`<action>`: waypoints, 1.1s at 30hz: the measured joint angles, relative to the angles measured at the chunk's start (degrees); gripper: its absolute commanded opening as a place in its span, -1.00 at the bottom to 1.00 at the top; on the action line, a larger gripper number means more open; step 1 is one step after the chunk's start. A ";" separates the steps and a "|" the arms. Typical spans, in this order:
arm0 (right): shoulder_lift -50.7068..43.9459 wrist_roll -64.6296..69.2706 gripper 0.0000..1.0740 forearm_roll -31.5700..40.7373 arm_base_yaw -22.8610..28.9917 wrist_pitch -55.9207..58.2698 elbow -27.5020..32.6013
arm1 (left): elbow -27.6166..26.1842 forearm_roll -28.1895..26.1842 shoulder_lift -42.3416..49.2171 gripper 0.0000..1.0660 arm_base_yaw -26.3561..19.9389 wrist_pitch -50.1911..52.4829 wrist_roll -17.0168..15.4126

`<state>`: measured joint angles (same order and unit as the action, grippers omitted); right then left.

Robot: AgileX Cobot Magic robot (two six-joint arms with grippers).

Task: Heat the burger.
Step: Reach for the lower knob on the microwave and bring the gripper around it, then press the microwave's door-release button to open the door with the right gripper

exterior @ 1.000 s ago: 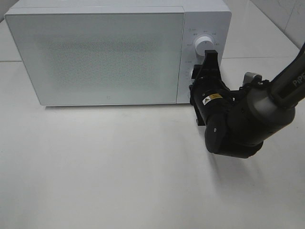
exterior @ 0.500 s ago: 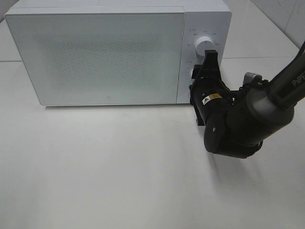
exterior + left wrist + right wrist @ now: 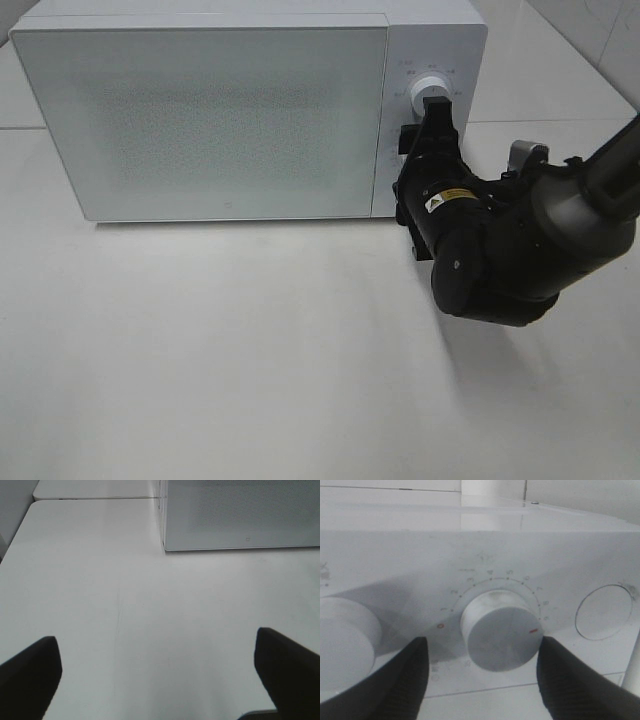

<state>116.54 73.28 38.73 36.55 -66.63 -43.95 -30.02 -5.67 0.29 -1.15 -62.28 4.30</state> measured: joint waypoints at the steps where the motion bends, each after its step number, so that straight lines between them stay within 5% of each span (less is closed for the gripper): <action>1: -0.34 -0.17 0.27 -0.69 0.00 -0.17 0.57 | 0.00 0.00 0.00 0.86 0.00 0.00 0.00; 11: -8.65 -12.38 0.30 -2.41 0.69 3.38 8.02 | 0.00 0.00 0.00 0.86 0.00 0.06 0.00; 24: -22.35 -49.50 0.30 -4.93 -2.18 30.71 11.63 | 0.00 0.00 0.00 0.86 0.00 0.06 0.00; 33: -33.35 -62.62 0.30 -23.09 -11.00 57.01 11.69 | 0.00 0.00 0.00 0.86 0.00 0.06 0.00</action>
<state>83.19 10.66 15.64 25.55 -9.63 -32.26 -30.02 -5.67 0.29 -1.15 -62.22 4.30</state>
